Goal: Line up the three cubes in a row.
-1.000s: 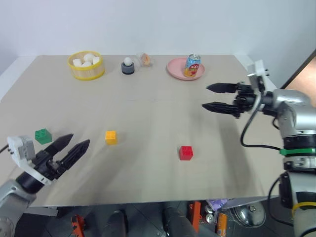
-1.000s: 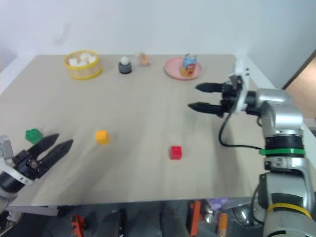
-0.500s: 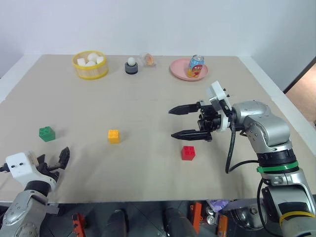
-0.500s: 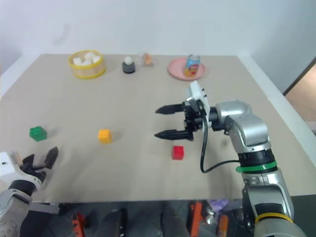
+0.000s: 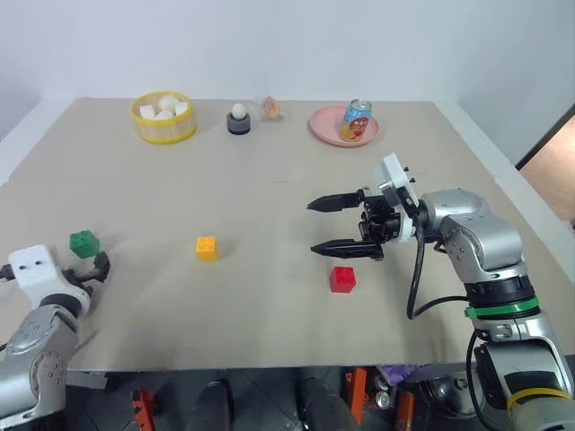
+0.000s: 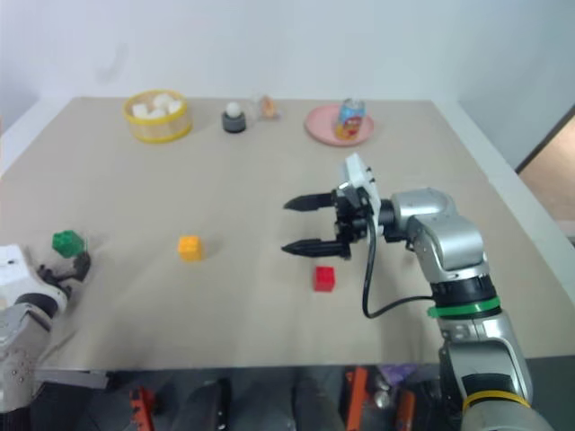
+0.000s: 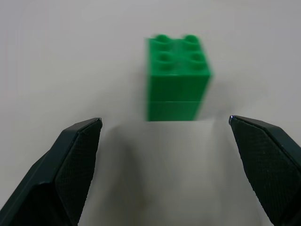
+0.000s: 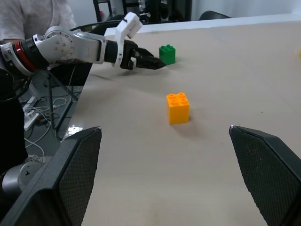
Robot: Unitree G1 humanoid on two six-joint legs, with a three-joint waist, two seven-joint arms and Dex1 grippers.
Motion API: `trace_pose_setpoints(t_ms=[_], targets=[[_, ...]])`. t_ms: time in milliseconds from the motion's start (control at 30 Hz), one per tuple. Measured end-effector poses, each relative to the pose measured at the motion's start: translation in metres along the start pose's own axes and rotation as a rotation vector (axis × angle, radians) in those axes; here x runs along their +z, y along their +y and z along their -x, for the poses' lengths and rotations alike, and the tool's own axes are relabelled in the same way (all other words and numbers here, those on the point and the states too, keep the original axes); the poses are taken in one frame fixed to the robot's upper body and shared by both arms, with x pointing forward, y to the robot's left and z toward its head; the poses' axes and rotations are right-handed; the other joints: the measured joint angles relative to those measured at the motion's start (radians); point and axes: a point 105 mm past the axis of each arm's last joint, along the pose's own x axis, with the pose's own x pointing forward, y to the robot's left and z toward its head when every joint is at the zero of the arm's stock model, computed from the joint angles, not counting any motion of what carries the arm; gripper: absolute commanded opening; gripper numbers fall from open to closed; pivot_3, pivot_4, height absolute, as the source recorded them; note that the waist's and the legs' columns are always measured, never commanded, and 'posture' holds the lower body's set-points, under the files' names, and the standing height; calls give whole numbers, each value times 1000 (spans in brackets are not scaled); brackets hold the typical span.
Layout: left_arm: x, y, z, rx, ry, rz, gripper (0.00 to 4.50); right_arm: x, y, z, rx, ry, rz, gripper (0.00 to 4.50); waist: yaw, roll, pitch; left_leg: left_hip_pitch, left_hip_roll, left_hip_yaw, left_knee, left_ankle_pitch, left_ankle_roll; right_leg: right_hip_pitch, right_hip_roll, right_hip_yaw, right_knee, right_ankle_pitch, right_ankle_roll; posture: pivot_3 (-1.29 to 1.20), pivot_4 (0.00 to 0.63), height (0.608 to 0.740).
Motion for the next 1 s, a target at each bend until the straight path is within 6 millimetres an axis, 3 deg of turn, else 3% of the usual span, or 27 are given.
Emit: trace_pose_setpoints(t_ms=[633,667,933,1000], targets=[[4,-9,-30,-13,13,-74,4500,-1,-2,2,-30,6,12,4487,4,0,0,1,-1,-4,-1,3,-2,2,0,-3,1,5,0,0,150,740],[5,-9,-30,-16,12,-75,3953,-1,-2,2,-31,7,15,4500,4,0,0,1,-1,-4,-1,3,-2,2,0,-3,1,5,0,0,150,740],[5,-17,-31,-39,3,-86,1309,-3,-4,3,-44,17,24,4500,4,0,0,1,-1,-4,-1,4,-2,2,0,-3,1,5,0,0,150,740],[5,-17,-32,-38,3,-86,1292,-4,-6,4,-50,20,24,4500,5,0,0,1,-1,-4,-1,4,-2,2,0,-3,1,4,0,0,150,740]])
